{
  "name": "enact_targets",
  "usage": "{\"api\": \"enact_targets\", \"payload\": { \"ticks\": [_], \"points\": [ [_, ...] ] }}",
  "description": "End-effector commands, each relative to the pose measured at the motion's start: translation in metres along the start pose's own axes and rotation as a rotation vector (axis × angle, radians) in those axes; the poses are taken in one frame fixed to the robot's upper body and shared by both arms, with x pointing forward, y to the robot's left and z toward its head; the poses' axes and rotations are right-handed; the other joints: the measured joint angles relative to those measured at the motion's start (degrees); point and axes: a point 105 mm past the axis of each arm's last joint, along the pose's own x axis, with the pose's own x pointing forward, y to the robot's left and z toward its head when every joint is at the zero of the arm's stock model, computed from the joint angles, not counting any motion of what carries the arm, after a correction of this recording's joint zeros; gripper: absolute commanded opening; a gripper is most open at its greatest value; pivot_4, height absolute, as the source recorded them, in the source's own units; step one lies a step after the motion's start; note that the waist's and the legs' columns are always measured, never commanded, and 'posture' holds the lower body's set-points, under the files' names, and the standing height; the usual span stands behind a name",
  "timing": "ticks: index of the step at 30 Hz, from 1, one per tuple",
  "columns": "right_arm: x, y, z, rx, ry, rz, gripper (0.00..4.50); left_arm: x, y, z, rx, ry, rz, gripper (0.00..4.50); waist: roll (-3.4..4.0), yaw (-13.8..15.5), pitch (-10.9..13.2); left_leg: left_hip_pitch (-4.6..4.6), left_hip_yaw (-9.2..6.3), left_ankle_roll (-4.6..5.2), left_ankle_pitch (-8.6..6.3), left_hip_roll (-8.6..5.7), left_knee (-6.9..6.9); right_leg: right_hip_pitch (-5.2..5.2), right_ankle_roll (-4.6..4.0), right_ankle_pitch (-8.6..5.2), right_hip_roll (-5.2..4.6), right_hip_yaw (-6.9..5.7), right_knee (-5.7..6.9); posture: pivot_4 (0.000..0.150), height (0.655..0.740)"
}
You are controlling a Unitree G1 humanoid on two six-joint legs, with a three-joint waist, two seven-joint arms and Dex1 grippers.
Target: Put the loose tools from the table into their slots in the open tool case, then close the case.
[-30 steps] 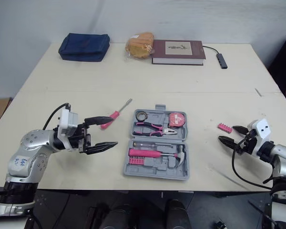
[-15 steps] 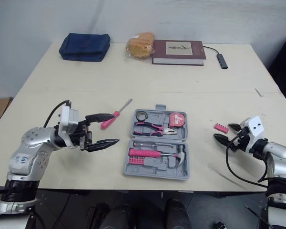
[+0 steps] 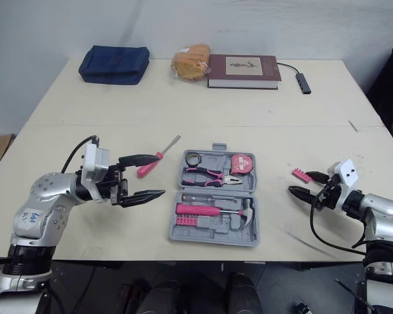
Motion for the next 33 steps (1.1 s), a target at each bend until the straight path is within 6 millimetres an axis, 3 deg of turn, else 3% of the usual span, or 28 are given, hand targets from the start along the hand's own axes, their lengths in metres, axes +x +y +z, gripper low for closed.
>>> {"api": "enact_targets", "payload": {
  "ticks": [1,5,9,17,21,25,26,32,33],
  "points": [
    [-0.004,0.006,0.002,-0.007,0.009,0.042,4.5,0.004,-0.003,0.009,0.03,-0.027,-0.023,4.49,0.0,0.01,0.0,0.0,0.0,0.0,0.0,0.0,0.0,0.0,0.0,0.0,0.0,0.0,0.0,0.15,0.74],
    [-0.005,-0.002,0.007,-0.042,0.004,-0.027,4.5,0.004,-0.003,0.009,0.035,-0.026,-0.022,4.49,0.0,0.03,0.0,-0.01,-0.01,0.0,0.0,-0.01,0.0,0.0,0.0,0.0,-0.01,-0.01,0.0,0.15,0.74],
    [-0.003,-0.015,-0.004,-0.079,0.066,-0.132,4.5,0.006,-0.003,0.009,0.033,-0.028,-0.028,4.49,0.0,0.0,0.0,-0.02,-0.01,0.0,0.0,-0.02,0.0,0.0,0.0,0.0,-0.01,-0.01,0.0,0.15,0.74],
    [0.006,-0.01,-0.016,-0.002,0.072,-0.121,4.5,0.007,-0.003,0.01,0.036,-0.03,-0.038,4.49,-0.02,0.0,-0.01,0.0,-0.01,0.0,0.01,-0.02,0.03,0.03,0.0,0.0,0.0,0.0,0.01,0.15,0.74],
    [0.005,-0.006,-0.019,0.022,0.059,-0.116,3.25,0.006,-0.004,0.011,0.033,-0.027,-0.047,4.5,-0.05,-0.05,-0.03,0.02,-0.02,-0.01,0.01,0.0,0.03,0.03,0.0,0.0,0.01,0.0,0.01,0.15,0.74],
    [0.002,-0.007,-0.019,0.031,0.04,-0.131,1.13,0.005,-0.004,0.011,0.034,-0.026,-0.059,4.5,-0.12,0.06,-0.06,0.03,-0.03,0.0,0.01,-0.01,0.03,0.07,0.0,0.0,-0.01,0.01,0.01,0.15,0.74],
    [0.001,-0.007,-0.018,0.031,0.032,-0.138,0.82,0.005,-0.005,0.012,0.036,-0.025,-0.066,4.5,-0.14,0.11,-0.07,0.03,-0.07,0.0,0.01,-0.02,0.04,0.1,0.0,0.0,-0.02,0.02,0.0,0.15,0.74],
    [-0.006,-0.004,0.003,-0.044,-0.051,-0.143,0.81,0.008,-0.01,0.015,0.05,-0.042,-0.121,4.5,-0.13,0.21,-0.07,-0.19,-0.27,-0.02,0.02,-0.04,0.05,0.01,0.0,0.0,-0.03,-0.11,-0.06,0.15,0.74],
    [-0.007,0.0,0.017,-0.07,-0.093,-0.132,0.81,0.008,-0.012,0.016,0.057,-0.044,-0.141,4.5,-0.12,0.19,-0.06,-0.23,-0.29,-0.02,0.03,-0.04,0.05,-0.01,0.0,0.0,-0.01,-0.14,-0.07,0.15,0.74]
  ]
}}
